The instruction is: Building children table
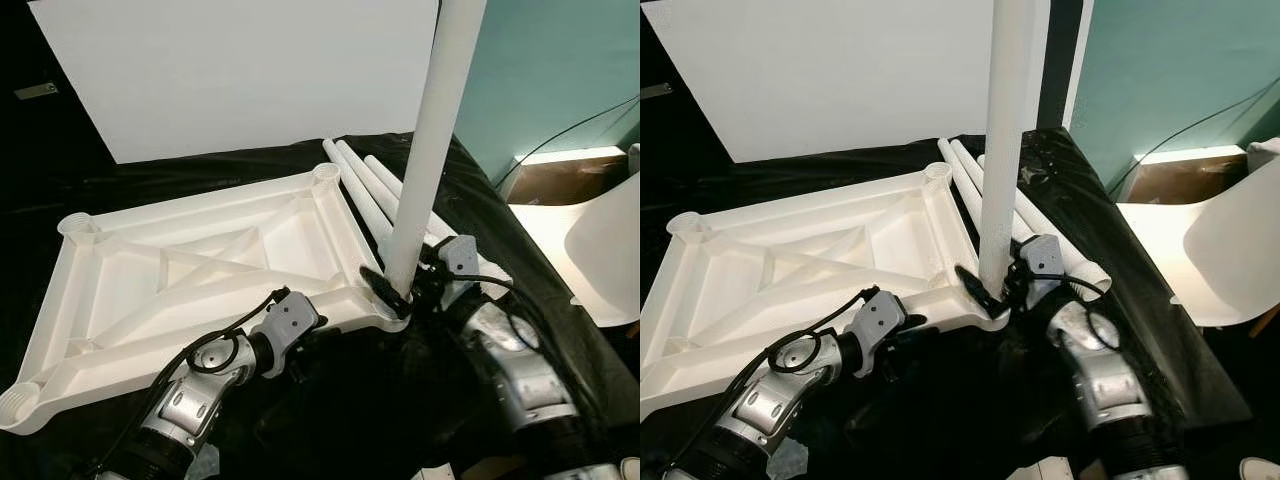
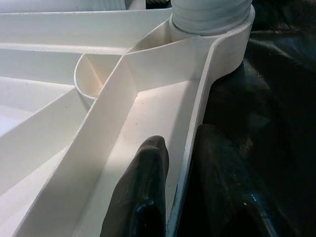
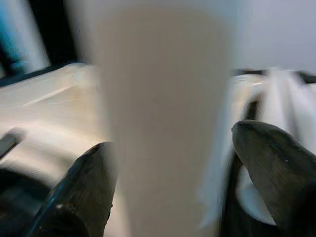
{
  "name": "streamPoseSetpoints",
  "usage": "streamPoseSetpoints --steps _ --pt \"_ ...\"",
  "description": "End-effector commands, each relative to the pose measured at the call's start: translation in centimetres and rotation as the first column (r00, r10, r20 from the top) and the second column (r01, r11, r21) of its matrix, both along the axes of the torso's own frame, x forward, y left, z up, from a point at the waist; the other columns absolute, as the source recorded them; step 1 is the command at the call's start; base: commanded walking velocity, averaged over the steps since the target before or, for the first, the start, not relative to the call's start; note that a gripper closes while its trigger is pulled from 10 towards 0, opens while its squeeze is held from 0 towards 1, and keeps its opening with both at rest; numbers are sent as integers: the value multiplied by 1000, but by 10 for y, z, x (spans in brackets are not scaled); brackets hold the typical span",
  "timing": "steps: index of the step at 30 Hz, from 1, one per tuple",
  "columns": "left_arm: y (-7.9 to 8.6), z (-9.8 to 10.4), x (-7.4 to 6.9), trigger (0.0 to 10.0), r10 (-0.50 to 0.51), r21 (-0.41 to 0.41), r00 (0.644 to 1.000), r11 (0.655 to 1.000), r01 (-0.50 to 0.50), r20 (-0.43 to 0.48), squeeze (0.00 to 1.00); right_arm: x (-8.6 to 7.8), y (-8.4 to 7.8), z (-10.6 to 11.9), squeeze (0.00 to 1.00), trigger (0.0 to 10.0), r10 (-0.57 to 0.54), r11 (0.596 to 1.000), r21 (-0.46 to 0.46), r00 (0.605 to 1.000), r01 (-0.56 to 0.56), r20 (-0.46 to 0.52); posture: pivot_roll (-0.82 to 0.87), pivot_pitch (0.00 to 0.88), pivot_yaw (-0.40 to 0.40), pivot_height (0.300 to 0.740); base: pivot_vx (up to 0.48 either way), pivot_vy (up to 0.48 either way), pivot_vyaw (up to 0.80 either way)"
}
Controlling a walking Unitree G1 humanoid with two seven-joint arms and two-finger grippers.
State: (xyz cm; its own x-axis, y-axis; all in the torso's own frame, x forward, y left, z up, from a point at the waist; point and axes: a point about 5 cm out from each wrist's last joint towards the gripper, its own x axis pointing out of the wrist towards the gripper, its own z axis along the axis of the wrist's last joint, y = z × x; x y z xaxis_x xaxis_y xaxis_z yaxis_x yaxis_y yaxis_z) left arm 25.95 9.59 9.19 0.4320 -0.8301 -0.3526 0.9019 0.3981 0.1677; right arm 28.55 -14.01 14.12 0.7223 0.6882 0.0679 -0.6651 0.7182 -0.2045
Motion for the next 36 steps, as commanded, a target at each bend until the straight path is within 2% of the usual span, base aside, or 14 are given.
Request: streamPoseSetpoints --steps 1,6,7,9,10,22,24,25,26,27,28,29,31,36 --pt "-4 -23 -15 10000 -71 49 991 996 77 -114 0 0 2 1 0 10000 85 996 -13 996 -85 -22 -25 0 41 740 0 0 0" --pt "-4 -23 -15 10000 -73 50 991 996 79 -113 0 0 -5 0 0 10000 180 979 -89 982 -184 -57 -27 0 43 740 0 0 0" --pt "-4 -23 -15 10000 -74 50 991 996 80 -111 0 0 -9 -1 0 1333 218 966 -128 973 -227 -77 -25 0 42 740 0 0 0" --pt "-5 -23 -15 10000 -75 50 991 995 81 -111 0 0 -10 -1 0 1333 226 962 -134 970 -236 -83 -25 0 42 740 0 0 0" --pt "-5 -22 -15 10000 -75 50 991 995 81 -111 0 1 -12 -1 0 0 239 959 -137 967 -250 -93 -26 0 43 740 0 0 0" --pt "-4 -23 -16 10000 -82 57 990 994 89 -114 0 0 -28 -9 0 0 283 926 -197 937 -323 -206 -30 0 49 740 0 0 0" --pt "-4 -23 -15 10000 -82 57 990 994 89 -114 0 -2 -26 -11 0 0 289 925 -187 932 -330 -217 -30 0 49 740 0 0 0" --pt "-4 -23 -15 10000 -83 58 990 994 90 -114 0 -2 -21 -12 0 0 256 946 -151 946 -287 -196 -30 0 48 740 0 0 0" --pt "-4 -23 -15 10000 -83 58 990 994 90 -114 0 -2 -21 -12 0 0 256 946 -151 946 -287 -196 -30 0 48 740 0 0 0" --pt "-5 -23 -15 10000 -83 59 990 994 90 -112 0 6 -16 -10 0 0 -85 996 -21 994 84 -63 -21 0 43 740 0 0 0" --pt "-5 -23 -15 10000 -83 59 990 994 90 -112 0 6 -16 -10 0 0 -85 996 -21 994 84 -63 -21 0 43 740 0 0 0" --pt "-5 -23 -15 10000 -83 59 990 994 90 -111 0 6 -18 -10 0 0 -216 976 28 976 217 -40 -21 0 43 740 0 0 0" --pt "-4 -23 -14 10000 -75 57 991 995 82 -109 0 -4 -15 -16 0 0 -301 951 56 953 303 -40 -16 0 41 740 0 0 0" --pt "-2 -23 -15 10000 -71 60 991 995 78 -109 0 -12 -11 -21 0 0 -343 935 71 937 347 -60 -10 0 41 740 0 0 0"
